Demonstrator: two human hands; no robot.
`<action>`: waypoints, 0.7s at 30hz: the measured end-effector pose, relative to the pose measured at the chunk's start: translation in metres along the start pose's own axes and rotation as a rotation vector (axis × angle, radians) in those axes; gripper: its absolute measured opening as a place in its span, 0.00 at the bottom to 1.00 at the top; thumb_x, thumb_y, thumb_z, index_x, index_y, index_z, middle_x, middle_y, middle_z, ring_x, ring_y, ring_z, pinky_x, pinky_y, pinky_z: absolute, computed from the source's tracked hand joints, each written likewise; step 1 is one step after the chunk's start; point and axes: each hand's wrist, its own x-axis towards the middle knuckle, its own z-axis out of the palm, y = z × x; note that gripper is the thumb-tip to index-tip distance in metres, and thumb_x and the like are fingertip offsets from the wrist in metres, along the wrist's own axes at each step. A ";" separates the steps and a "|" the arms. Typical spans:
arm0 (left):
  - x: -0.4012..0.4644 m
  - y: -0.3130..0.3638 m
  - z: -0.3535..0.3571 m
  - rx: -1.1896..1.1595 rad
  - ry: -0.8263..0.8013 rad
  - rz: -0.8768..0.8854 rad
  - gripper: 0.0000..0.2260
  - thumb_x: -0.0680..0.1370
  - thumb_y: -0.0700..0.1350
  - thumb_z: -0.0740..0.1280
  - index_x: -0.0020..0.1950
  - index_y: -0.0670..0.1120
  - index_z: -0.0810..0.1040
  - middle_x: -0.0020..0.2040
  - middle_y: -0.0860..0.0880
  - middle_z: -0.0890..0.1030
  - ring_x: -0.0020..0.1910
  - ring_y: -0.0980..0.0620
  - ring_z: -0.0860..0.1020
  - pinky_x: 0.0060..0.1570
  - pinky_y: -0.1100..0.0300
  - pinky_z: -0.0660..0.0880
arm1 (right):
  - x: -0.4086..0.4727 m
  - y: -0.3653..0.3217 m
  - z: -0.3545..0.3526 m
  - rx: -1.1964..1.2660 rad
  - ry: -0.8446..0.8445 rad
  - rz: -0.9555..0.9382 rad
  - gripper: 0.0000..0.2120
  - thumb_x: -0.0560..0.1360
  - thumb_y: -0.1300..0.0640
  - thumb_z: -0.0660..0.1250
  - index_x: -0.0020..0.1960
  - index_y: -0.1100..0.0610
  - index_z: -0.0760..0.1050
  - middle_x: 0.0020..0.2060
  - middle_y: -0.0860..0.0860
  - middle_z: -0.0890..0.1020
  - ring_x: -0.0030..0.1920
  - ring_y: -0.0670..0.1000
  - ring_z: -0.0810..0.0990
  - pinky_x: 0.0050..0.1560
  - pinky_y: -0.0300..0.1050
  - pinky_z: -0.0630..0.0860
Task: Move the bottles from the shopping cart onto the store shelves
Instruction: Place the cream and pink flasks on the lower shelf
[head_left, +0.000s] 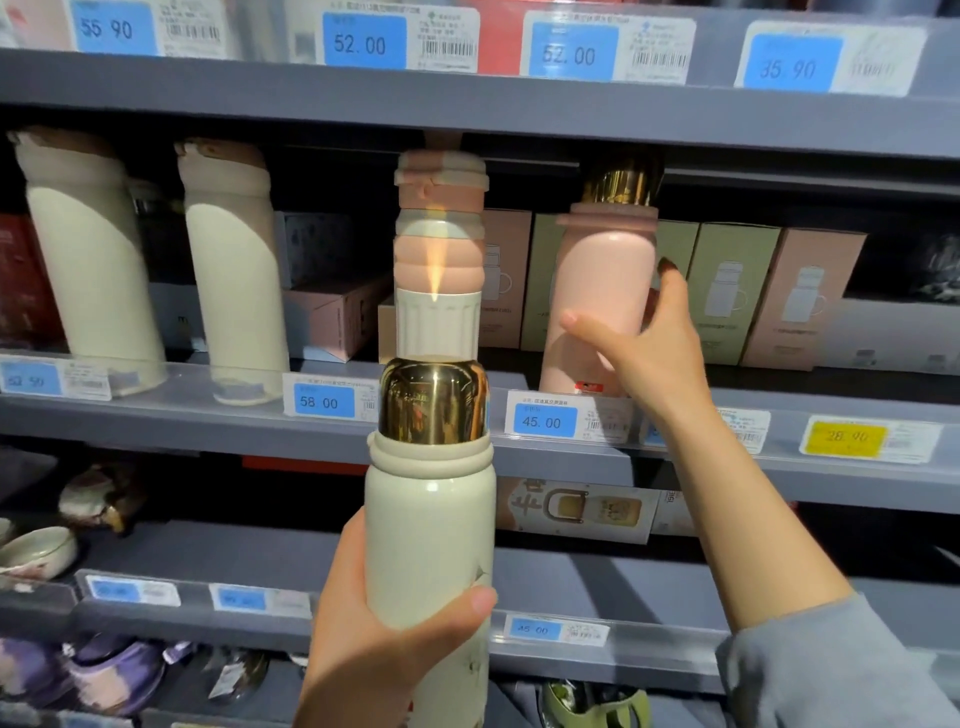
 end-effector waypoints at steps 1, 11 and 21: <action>0.013 -0.002 -0.003 0.119 -0.161 0.056 0.40 0.44 0.52 0.76 0.56 0.54 0.74 0.44 0.57 0.83 0.42 0.57 0.82 0.32 0.68 0.77 | -0.009 0.001 -0.007 -0.018 0.085 -0.068 0.47 0.66 0.38 0.74 0.76 0.51 0.55 0.68 0.50 0.70 0.65 0.49 0.70 0.61 0.46 0.70; 0.032 -0.016 0.104 -0.112 -0.425 0.214 0.40 0.50 0.51 0.78 0.61 0.59 0.72 0.51 0.59 0.83 0.49 0.57 0.83 0.41 0.62 0.79 | -0.149 0.029 -0.071 0.300 -0.312 0.178 0.43 0.52 0.18 0.64 0.62 0.39 0.70 0.53 0.34 0.81 0.56 0.38 0.80 0.56 0.43 0.78; 0.024 0.001 0.179 0.193 -1.103 0.272 0.57 0.56 0.53 0.81 0.72 0.73 0.48 0.71 0.65 0.63 0.69 0.62 0.67 0.63 0.52 0.74 | -0.170 0.061 -0.137 0.458 0.163 0.296 0.42 0.50 0.54 0.79 0.62 0.59 0.72 0.44 0.56 0.85 0.43 0.53 0.85 0.36 0.44 0.79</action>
